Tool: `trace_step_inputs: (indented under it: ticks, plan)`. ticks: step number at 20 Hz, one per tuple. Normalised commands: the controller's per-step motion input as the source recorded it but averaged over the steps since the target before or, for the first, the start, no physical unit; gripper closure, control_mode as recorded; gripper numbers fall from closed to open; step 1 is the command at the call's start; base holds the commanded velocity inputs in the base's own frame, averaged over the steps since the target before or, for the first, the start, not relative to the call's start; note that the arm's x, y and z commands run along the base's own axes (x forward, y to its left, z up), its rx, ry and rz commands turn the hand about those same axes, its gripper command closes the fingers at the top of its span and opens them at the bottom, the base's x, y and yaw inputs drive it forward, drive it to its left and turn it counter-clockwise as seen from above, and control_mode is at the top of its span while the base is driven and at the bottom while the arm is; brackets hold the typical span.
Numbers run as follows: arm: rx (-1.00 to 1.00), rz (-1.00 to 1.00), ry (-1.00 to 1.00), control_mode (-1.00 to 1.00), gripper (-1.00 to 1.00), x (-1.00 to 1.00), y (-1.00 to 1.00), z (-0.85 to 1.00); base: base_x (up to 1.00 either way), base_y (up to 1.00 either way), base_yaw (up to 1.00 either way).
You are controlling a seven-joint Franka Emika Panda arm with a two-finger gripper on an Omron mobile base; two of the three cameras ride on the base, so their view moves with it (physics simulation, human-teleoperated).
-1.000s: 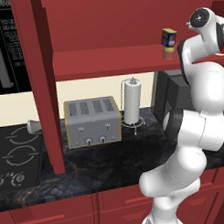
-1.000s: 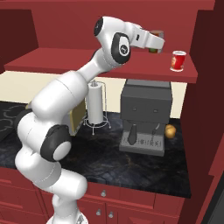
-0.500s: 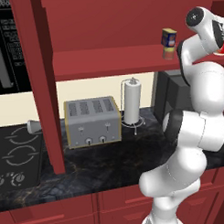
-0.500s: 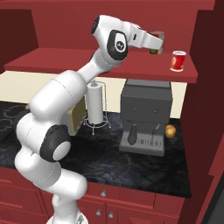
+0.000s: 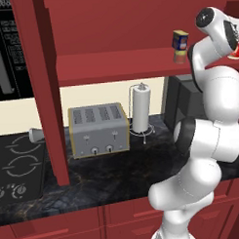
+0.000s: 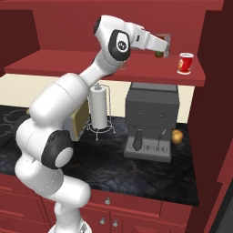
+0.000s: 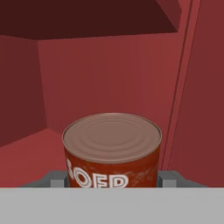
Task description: Stack two cans on top of the other two cans in the cabinet.
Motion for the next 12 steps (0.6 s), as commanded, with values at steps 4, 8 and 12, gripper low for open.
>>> trace_step_inputs:
  ticks: [4,8,12]
  plan:
    - [0.0,0.0,0.0,-1.0,1.0,0.0,0.0,-0.18,0.0,0.0,0.0]
    - [0.01,0.0,0.0,-1.0,1.0,0.0,0.0,-0.26,0.0,0.0,0.0]
    - [0.02,0.0,0.0,-1.0,1.0,0.0,0.0,-0.03,0.0,0.0,0.0]
